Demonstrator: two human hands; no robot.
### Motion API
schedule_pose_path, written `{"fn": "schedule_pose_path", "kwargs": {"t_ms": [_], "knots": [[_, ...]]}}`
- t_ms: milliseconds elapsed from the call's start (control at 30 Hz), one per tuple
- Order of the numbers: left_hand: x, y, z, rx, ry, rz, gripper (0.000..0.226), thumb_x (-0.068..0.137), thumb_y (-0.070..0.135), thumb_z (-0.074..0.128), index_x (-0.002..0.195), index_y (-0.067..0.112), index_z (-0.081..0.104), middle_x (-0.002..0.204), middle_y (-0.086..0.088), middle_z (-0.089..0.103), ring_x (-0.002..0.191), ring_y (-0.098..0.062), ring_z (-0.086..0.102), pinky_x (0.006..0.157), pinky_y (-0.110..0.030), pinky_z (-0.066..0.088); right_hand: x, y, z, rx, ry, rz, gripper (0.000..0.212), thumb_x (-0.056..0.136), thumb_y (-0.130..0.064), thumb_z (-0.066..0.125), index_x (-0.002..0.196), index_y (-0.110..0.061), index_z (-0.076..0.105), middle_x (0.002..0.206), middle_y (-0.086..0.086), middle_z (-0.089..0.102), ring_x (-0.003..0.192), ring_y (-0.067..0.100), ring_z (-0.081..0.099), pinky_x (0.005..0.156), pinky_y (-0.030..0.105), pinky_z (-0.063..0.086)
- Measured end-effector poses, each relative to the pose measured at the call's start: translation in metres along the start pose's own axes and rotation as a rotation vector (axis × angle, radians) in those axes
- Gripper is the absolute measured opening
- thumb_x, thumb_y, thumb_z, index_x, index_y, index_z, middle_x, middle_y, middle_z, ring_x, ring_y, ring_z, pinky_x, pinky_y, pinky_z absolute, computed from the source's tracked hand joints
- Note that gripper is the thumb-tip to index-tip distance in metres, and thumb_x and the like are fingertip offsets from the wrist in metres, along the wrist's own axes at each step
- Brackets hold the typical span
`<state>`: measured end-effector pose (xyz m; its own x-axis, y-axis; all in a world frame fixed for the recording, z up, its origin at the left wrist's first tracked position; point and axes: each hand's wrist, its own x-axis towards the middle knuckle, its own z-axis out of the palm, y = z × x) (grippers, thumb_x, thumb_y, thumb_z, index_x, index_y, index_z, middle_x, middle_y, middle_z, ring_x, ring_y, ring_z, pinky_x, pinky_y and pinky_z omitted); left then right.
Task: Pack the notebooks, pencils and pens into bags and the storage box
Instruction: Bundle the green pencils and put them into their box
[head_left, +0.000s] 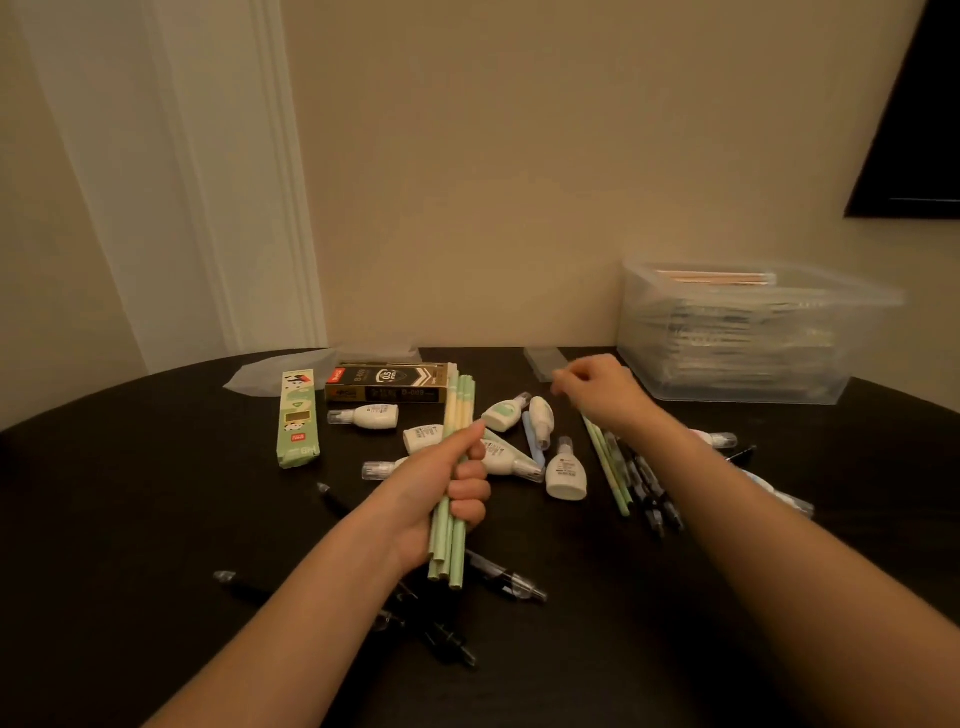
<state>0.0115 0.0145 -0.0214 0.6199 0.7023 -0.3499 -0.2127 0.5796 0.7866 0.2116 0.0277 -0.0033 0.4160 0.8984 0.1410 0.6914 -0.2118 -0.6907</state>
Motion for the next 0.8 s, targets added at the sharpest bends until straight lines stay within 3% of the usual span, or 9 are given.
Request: {"fn": "schedule_pose_path", "kwargs": {"t_ms": [67, 133, 333, 433, 533, 600, 667, 800], "knots": [[0.000, 0.001, -0.001, -0.009, 0.034, 0.010, 0.028, 0.092, 0.031, 0.052, 0.070, 0.015, 0.045, 0.048, 0.006, 0.033, 0.032, -0.002, 0.031, 0.030, -0.011, 0.023, 0.011, 0.016, -0.007, -0.291, -0.045, 0.088, 0.021, 0.092, -0.028, 0.057, 0.099, -0.010, 0.066, 0.101, 0.011, 0.066, 0.091, 0.024, 0.062, 0.084, 0.041, 0.053], [0.000, 0.001, -0.001, 0.000, 0.051, 0.020, 0.027, 0.093, 0.031, 0.051, 0.073, 0.014, 0.046, 0.047, 0.005, 0.038, 0.031, -0.002, 0.034, 0.029, -0.011, 0.026, 0.014, 0.022, -0.008, -0.479, -0.143, 0.181, 0.030, 0.088, -0.027, 0.064, 0.112, -0.009, 0.059, 0.111, 0.012, 0.062, 0.099, 0.026, 0.061, 0.088, 0.041, 0.053], [0.002, 0.000, -0.003, 0.009, 0.055, 0.020, 0.021, 0.094, 0.030, 0.051, 0.083, 0.012, 0.048, 0.050, 0.003, 0.046, 0.034, -0.002, 0.040, 0.030, -0.011, 0.030, 0.017, 0.008, 0.002, -0.727, -0.208, 0.185, 0.046, 0.087, -0.023, 0.067, 0.126, -0.008, 0.047, 0.122, 0.013, 0.054, 0.110, 0.028, 0.056, 0.091, 0.038, 0.051], [0.001, 0.001, -0.004, 0.011, 0.042, 0.019, 0.021, 0.094, 0.029, 0.051, 0.083, 0.011, 0.048, 0.050, 0.003, 0.046, 0.034, -0.002, 0.039, 0.030, -0.012, 0.030, 0.022, 0.007, 0.006, -0.715, -0.241, 0.218, 0.037, 0.088, -0.018, 0.065, 0.120, -0.008, 0.051, 0.099, 0.010, 0.055, 0.101, 0.026, 0.060, 0.091, 0.039, 0.052], [0.001, 0.002, -0.004, 0.018, 0.046, 0.026, 0.022, 0.094, 0.030, 0.051, 0.083, 0.011, 0.049, 0.051, 0.003, 0.045, 0.033, -0.003, 0.037, 0.030, -0.012, 0.030, 0.026, 0.004, 0.007, -0.697, -0.273, 0.247, 0.021, 0.090, -0.014, 0.061, 0.108, -0.007, 0.056, 0.078, 0.006, 0.054, 0.075, 0.017, 0.060, 0.085, 0.032, 0.054], [0.001, 0.002, -0.004, 0.023, 0.051, 0.027, 0.021, 0.094, 0.030, 0.051, 0.083, 0.011, 0.048, 0.051, 0.003, 0.045, 0.033, -0.002, 0.036, 0.030, -0.012, 0.029, 0.026, 0.001, 0.005, -0.701, -0.314, 0.266, 0.009, 0.091, -0.015, 0.059, 0.094, -0.008, 0.055, 0.075, 0.005, 0.055, 0.062, 0.014, 0.054, 0.068, 0.025, 0.052], [0.001, 0.002, -0.004, 0.032, 0.051, 0.028, 0.021, 0.094, 0.029, 0.051, 0.083, 0.011, 0.049, 0.052, 0.003, 0.044, 0.034, -0.002, 0.036, 0.030, -0.012, 0.030, 0.023, -0.001, 0.003, -0.697, -0.348, 0.273, 0.014, 0.092, -0.018, 0.058, 0.084, -0.009, 0.050, 0.074, 0.005, 0.053, 0.059, 0.013, 0.050, 0.055, 0.022, 0.044], [0.001, 0.002, -0.005, 0.045, 0.047, 0.021, 0.020, 0.093, 0.030, 0.052, 0.084, 0.011, 0.050, 0.052, 0.003, 0.046, 0.034, -0.002, 0.038, 0.030, -0.012, 0.031, 0.021, 0.001, -0.003, -0.511, -0.345, 0.267, 0.015, 0.095, -0.021, 0.052, 0.086, -0.012, 0.044, 0.071, 0.005, 0.050, 0.056, 0.013, 0.045, 0.049, 0.022, 0.038]]}}
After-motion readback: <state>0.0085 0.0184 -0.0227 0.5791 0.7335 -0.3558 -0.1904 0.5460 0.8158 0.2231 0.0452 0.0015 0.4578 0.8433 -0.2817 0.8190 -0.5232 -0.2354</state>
